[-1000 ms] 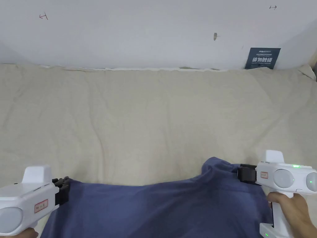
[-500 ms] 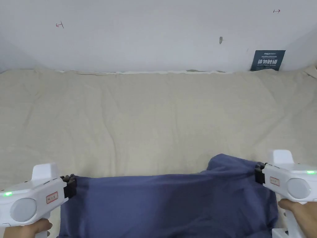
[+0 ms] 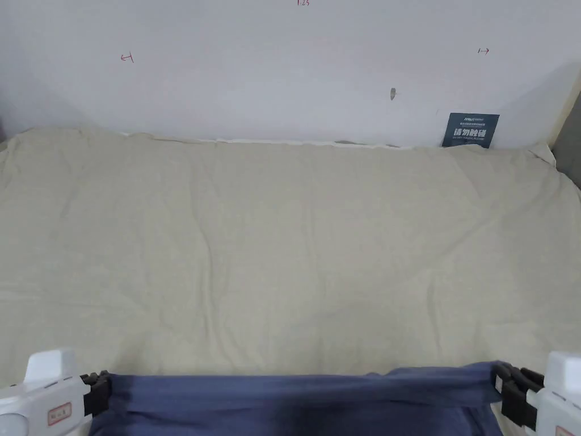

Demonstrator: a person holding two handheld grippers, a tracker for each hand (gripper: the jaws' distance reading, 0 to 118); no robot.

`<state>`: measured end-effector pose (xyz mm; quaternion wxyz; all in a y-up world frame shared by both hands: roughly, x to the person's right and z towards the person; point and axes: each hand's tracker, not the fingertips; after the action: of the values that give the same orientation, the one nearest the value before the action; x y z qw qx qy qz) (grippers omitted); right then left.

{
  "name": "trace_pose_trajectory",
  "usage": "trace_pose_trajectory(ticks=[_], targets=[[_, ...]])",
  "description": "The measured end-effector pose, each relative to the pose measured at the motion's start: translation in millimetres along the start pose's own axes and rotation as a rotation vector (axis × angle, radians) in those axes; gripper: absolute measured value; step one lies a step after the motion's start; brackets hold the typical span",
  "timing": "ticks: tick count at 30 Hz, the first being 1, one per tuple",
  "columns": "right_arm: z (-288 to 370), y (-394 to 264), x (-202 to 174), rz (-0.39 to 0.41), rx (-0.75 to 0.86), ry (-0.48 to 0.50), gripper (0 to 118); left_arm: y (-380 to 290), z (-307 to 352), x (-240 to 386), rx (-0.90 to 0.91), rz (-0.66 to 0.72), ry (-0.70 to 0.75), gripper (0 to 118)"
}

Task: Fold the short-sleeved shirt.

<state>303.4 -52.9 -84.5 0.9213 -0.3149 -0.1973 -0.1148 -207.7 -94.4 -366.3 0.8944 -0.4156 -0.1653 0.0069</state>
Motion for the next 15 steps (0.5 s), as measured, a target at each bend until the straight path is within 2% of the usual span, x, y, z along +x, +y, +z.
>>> trace_pose_trajectory(ticks=[2, 7, 13, 15], targets=[[-8, -24, 14, -0.026, -0.051, -0.017, 1, -20, -2, -2, -0.032, -0.004, 0.016, 2], [-25, -73, 20, -0.117, -0.167, -0.063, 2, -52, -19, -13, -0.071, 0.022, 0.044, 2], [-28, -86, 12, -0.145, -0.210, -0.093, 4, -52, -21, -1, -0.100, -0.038, 0.088, 3], [-15, -75, 6, -0.140, -0.182, -0.104, 33, -44, -11, 4, -0.079, -0.052, 0.093, 25]])
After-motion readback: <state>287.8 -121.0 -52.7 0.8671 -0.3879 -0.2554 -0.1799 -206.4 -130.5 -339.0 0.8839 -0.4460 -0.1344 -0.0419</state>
